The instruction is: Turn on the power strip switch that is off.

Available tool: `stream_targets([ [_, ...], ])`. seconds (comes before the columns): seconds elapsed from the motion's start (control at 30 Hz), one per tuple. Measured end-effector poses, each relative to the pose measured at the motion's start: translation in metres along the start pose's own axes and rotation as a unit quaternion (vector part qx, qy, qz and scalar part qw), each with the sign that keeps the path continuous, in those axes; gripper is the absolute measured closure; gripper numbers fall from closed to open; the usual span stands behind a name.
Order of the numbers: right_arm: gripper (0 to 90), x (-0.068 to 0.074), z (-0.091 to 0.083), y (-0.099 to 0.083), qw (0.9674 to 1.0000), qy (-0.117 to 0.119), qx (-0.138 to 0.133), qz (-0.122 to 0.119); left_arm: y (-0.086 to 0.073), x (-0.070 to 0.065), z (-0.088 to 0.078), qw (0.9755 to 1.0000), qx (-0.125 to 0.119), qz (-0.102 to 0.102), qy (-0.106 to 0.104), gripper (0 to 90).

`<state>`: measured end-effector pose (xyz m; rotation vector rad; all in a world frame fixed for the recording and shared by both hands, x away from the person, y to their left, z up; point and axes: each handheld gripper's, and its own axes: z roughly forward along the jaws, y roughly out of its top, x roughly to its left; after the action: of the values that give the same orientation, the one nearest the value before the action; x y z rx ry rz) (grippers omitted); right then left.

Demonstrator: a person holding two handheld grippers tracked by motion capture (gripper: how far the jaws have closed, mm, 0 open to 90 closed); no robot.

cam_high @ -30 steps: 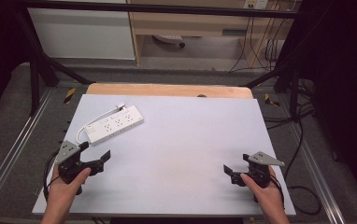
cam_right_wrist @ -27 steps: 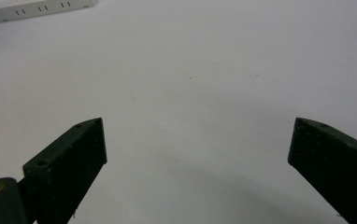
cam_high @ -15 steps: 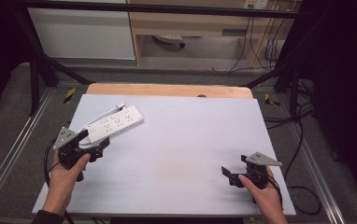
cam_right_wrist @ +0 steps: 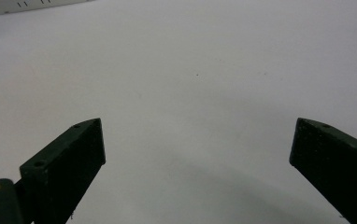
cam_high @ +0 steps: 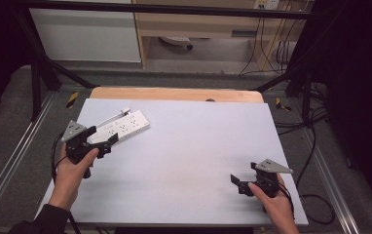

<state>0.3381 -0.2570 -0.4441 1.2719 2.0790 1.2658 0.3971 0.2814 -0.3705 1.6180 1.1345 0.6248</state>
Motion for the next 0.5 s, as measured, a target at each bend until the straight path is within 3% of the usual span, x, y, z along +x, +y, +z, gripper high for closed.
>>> stream_targets([
  [0.5, 3.8, 0.001, 0.0, 0.0, 1.0, 0.003, 0.001, -0.006, 0.02, 0.006, 0.02, 0.9997, -0.005, 0.002, 0.023, 8.0],
])
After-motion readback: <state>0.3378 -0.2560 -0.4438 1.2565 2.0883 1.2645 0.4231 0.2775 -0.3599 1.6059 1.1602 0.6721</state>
